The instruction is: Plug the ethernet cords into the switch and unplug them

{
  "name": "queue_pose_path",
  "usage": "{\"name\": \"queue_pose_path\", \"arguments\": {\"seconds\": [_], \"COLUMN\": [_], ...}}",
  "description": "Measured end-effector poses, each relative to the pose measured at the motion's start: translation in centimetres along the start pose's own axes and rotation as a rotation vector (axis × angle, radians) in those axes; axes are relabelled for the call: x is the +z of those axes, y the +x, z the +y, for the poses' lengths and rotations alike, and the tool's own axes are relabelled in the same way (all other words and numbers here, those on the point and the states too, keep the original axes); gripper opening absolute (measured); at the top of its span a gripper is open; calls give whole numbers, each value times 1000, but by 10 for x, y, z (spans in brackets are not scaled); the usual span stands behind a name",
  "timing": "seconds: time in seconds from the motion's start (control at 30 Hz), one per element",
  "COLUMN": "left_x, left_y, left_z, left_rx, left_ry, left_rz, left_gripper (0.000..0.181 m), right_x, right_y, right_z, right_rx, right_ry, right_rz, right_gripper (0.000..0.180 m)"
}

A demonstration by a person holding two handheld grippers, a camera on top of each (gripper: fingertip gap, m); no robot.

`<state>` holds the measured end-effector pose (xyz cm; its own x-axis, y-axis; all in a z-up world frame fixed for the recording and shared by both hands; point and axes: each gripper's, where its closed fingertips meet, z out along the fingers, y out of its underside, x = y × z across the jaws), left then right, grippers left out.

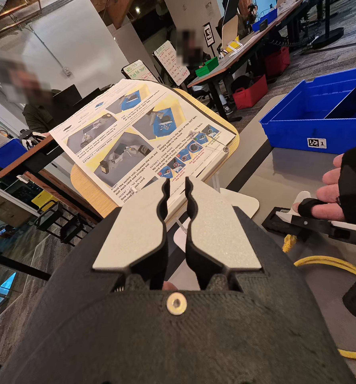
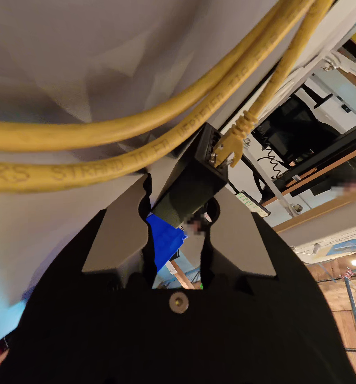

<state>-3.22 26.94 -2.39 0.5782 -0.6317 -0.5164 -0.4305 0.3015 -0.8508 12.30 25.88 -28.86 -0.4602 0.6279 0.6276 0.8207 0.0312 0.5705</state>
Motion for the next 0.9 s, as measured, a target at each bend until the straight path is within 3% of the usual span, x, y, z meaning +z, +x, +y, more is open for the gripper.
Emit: {"name": "queue_pose_path", "arguments": {"seconds": [0.23,0.43,0.53,0.63,0.77,0.9], "left_x": [0,-4,-5,-3,3,6], "left_y": [2,0,-1,0,3,2], "left_z": [-2,-6,-10,-10,-7,-2], "left_rx": [-2,-13,-39,-52,-90,-147], "left_ry": [6,26,54,60,48,45], "left_rz": [13,10,8,10,32,54], "left_gripper": [14,14,15,15,27,35], "right_x": [-11,-29,-60,-85,-107,-120], "right_y": [-23,-32,-27,15,96,131], "right_z": [8,17,15,15,36,55], "right_rx": [-182,-102,8,313,676,893], "right_ry": [-12,47,264,553,845,992], "right_rz": [-164,-317,-458,-547,-355,-171], "right_gripper": [66,77,62,52,43,37]}}
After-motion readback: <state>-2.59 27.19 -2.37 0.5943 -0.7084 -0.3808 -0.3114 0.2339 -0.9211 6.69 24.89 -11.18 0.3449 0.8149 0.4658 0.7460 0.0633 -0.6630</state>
